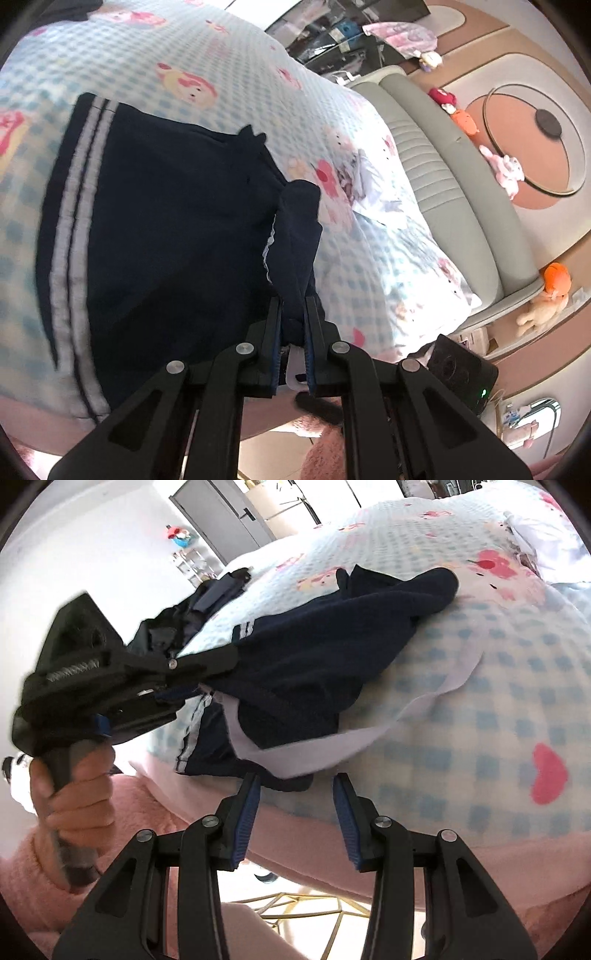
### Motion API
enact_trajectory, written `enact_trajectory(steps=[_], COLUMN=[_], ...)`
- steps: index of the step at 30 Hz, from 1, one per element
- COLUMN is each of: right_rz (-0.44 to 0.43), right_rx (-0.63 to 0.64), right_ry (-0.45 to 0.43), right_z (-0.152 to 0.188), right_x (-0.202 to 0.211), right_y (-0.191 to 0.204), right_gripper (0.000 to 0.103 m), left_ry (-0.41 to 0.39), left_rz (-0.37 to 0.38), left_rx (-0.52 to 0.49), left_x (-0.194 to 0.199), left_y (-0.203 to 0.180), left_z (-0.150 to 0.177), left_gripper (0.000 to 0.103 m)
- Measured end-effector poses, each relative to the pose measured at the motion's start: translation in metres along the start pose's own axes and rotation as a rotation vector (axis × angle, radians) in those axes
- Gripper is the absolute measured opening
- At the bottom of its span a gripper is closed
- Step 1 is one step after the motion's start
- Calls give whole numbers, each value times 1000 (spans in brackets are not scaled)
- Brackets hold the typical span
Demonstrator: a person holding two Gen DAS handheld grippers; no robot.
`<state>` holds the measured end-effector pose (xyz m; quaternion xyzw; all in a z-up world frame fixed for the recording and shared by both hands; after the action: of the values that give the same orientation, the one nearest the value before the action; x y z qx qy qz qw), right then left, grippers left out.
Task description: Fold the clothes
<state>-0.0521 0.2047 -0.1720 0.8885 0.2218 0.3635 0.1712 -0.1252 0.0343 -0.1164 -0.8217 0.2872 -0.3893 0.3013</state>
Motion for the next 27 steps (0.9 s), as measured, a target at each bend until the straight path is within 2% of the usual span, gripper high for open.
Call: enact_trajectory(steps=[2, 4, 7, 10, 13, 18, 21, 23, 27], right_rz=[48, 32, 36, 66, 74, 101, 167, 215, 234], right_rx=[-20, -41, -5, 13, -22, 76, 122, 114, 90], right_ry=[0, 22, 43, 16, -11, -26, -23, -11, -8], right_z=[0, 4, 5, -5, -18, -32, -30, -23, -15], right_x=[-4, -9, -20, -29, -33, -49, -61, -65, -61], right_y=[-8, -12, -4, 1, -2, 19, 24, 20, 14], right_gripper=[44, 44, 44, 42, 42, 42, 41, 41, 42], left_ry=[-4, -2, -7, -42, -78, -111, -119, -131, -93], left_rz=[-2, 1, 0, -19, -30, -64, -103, -164, -231], left_rx=[17, 27, 21, -11, -47, -80, -79, -91, -74], left_x=[3, 3, 2, 10, 23, 40, 48, 51, 45], left_y=[5, 6, 1, -6, -9, -4, 9, 19, 47], left_z=[0, 3, 6, 2, -3, -6, -3, -1, 12], left_gripper=[11, 11, 11, 11, 11, 11, 11, 11, 11])
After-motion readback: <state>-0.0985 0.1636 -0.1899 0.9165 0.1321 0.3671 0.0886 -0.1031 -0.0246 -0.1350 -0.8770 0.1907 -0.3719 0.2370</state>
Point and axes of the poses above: each gripper's, at about its wrist camera, not at the fingertips, and x roughly against the way its jaws point, y to its left, z to its underside, the point moved 4 cm from there along -x, roughly the way its jaws point, and after that the axes turned 12 degrees about -y, right-handed, at the moved point
